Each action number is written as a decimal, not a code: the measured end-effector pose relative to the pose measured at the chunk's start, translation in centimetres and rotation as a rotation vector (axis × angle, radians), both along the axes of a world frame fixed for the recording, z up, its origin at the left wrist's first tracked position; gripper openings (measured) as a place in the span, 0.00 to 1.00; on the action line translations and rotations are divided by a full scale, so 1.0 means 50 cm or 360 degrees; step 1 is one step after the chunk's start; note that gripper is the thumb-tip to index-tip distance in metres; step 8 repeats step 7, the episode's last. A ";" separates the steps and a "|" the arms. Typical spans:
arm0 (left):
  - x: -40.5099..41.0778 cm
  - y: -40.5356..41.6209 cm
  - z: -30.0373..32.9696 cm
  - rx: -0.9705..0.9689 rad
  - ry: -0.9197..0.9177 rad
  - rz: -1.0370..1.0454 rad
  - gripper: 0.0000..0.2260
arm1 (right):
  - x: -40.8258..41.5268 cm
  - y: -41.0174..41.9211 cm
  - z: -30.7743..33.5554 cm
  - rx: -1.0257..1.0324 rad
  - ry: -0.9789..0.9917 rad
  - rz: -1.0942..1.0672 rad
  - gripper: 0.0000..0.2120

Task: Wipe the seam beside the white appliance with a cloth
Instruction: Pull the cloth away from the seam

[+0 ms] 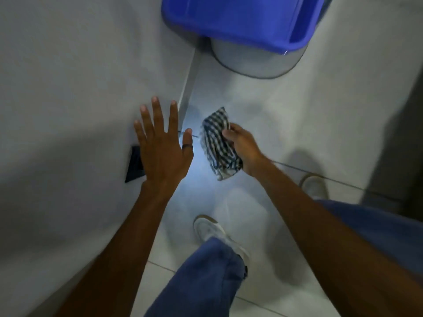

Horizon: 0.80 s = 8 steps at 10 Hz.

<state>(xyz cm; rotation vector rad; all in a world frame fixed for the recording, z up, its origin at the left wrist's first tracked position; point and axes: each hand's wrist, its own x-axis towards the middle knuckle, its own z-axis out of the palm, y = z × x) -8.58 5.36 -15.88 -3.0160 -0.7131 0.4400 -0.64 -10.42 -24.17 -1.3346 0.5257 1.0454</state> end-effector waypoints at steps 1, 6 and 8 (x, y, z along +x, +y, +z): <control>0.031 -0.027 0.103 -0.0023 -0.0210 0.0070 0.31 | 0.113 -0.052 0.180 0.0081 -0.0494 0.0316 0.24; 0.194 -0.094 0.176 -0.0222 -0.0202 0.0146 0.32 | 0.551 0.052 0.234 -0.1013 -0.1514 0.1770 0.26; 0.169 -0.107 0.272 -0.0186 -0.0349 0.0167 0.31 | 0.501 0.042 0.319 -0.1013 -0.1772 0.1638 0.27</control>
